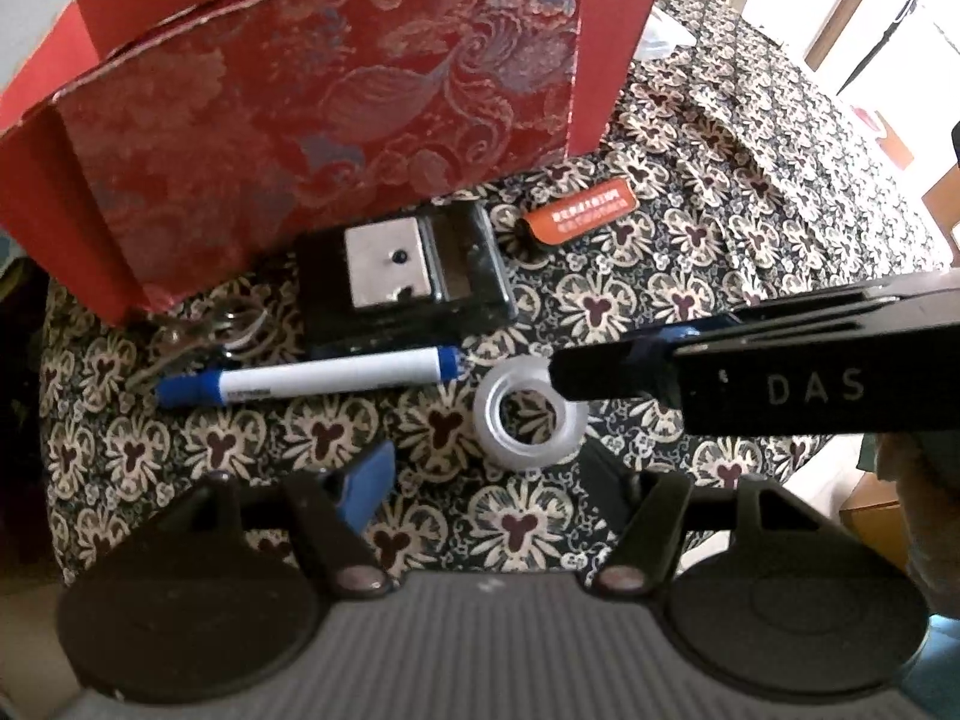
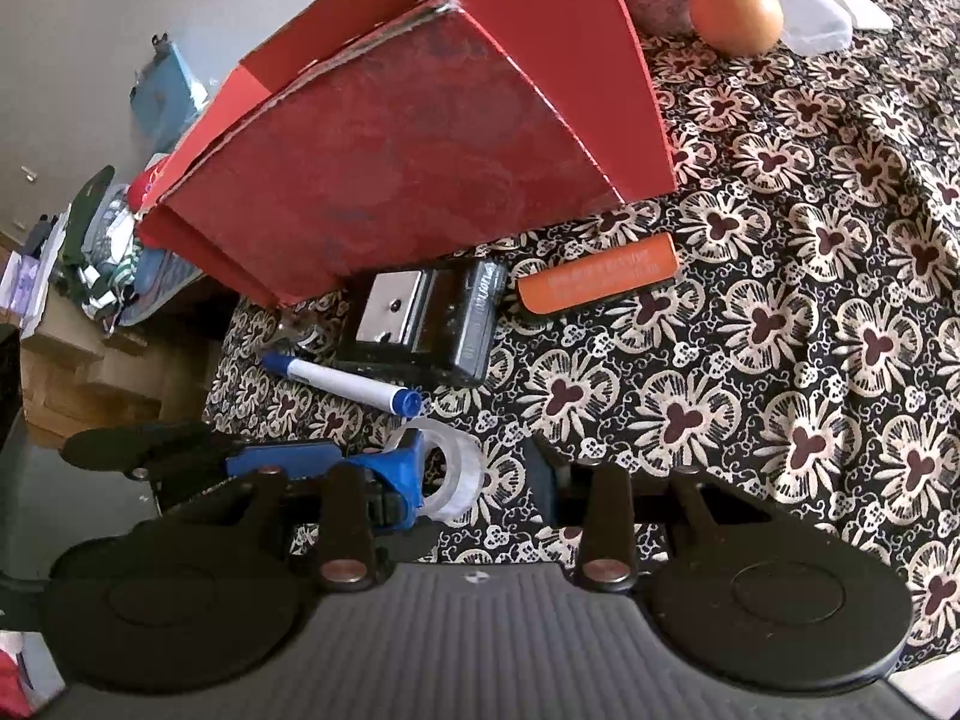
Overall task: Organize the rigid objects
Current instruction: 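Grasp the clear tape roll with the right gripper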
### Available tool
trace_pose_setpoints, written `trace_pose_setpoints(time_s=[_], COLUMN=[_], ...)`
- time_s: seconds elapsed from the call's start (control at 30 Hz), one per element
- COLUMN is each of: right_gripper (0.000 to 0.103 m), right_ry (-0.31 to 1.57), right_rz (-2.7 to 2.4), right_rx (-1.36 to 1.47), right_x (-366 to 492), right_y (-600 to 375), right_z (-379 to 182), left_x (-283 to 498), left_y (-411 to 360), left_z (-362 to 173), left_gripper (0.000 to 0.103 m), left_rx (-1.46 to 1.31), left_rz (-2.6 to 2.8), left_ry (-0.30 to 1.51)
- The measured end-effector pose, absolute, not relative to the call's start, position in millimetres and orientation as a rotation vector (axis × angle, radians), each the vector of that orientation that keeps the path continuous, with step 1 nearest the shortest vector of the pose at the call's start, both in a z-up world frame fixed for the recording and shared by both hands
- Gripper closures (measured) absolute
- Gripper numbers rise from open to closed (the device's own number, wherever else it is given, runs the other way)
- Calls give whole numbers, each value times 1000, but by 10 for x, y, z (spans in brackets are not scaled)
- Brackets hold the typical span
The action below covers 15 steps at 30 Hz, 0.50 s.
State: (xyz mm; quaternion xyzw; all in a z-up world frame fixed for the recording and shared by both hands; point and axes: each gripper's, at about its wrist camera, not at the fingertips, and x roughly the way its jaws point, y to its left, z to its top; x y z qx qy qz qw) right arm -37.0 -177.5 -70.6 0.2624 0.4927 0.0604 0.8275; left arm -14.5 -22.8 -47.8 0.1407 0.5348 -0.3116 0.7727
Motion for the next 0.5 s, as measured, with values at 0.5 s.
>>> trace_pose_setpoints(time_s=[0.5], right_gripper=[83], right_ry=[1056], right_rz=[169], right_rx=[592], right_x=[-317], right_y=[-1738], right_z=[-737], left_x=[-97], left_y=[-222], left_z=[-533], left_gripper=[45], left_rx=[223], left_rz=[-707], left_ry=[1190])
